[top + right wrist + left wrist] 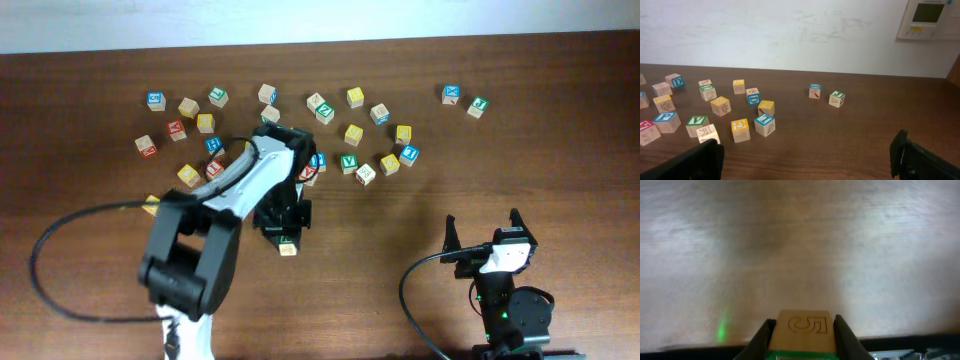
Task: Spell out RSS
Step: 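Carry the R block forward and set it down on open table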
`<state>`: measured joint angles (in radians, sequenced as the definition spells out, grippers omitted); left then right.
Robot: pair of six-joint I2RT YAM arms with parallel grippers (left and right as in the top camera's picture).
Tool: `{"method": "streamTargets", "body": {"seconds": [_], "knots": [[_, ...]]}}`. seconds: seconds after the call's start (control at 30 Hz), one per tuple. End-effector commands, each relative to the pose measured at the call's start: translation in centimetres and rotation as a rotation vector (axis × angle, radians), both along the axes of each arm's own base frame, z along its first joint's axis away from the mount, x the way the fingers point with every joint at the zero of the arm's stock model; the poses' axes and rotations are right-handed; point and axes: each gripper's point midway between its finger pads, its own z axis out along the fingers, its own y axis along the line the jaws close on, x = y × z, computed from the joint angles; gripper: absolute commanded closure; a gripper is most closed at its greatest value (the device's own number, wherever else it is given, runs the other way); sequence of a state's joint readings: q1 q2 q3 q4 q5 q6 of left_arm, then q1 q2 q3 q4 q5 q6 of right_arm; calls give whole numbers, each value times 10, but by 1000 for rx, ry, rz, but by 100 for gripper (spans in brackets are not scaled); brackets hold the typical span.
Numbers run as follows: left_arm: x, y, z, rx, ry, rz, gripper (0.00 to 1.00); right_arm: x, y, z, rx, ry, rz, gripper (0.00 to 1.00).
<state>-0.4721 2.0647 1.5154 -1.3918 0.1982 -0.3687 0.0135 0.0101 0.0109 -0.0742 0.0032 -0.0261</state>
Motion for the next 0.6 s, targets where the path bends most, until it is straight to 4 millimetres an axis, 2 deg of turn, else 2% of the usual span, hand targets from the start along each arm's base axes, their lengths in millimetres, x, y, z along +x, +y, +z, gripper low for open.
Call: {"method": "streamTargets", "body": {"seconds": [0.0, 0.03, 0.07, 0.1, 0.2, 0.33, 0.4, 0.57], "knots": [[-1, -2, 72, -83, -194, 14, 82, 0, -3, -3, 7, 6, -14, 2], [-4, -3, 91, -94, -272, 21, 82, 0, -3, -3, 7, 6, -14, 2], [-6, 3, 98, -38, -354, 52, 81, 0, -3, -3, 7, 6, -14, 2], [-7, 9, 93, 34, -417, 98, 80, 0, -3, -3, 7, 6, -14, 2], [0, -6, 51, 11, -492, 93, 76, 0, -3, -3, 7, 6, -14, 2], [21, 11, 6, 51, -549, 144, 78, 0, -3, -3, 7, 6, -14, 2], [27, 23, -8, 71, -535, 182, 78, 0, -3, -3, 7, 6, -14, 2], [30, 19, -31, 93, -514, 145, 76, 0, -3, -3, 7, 6, -14, 2]]}}
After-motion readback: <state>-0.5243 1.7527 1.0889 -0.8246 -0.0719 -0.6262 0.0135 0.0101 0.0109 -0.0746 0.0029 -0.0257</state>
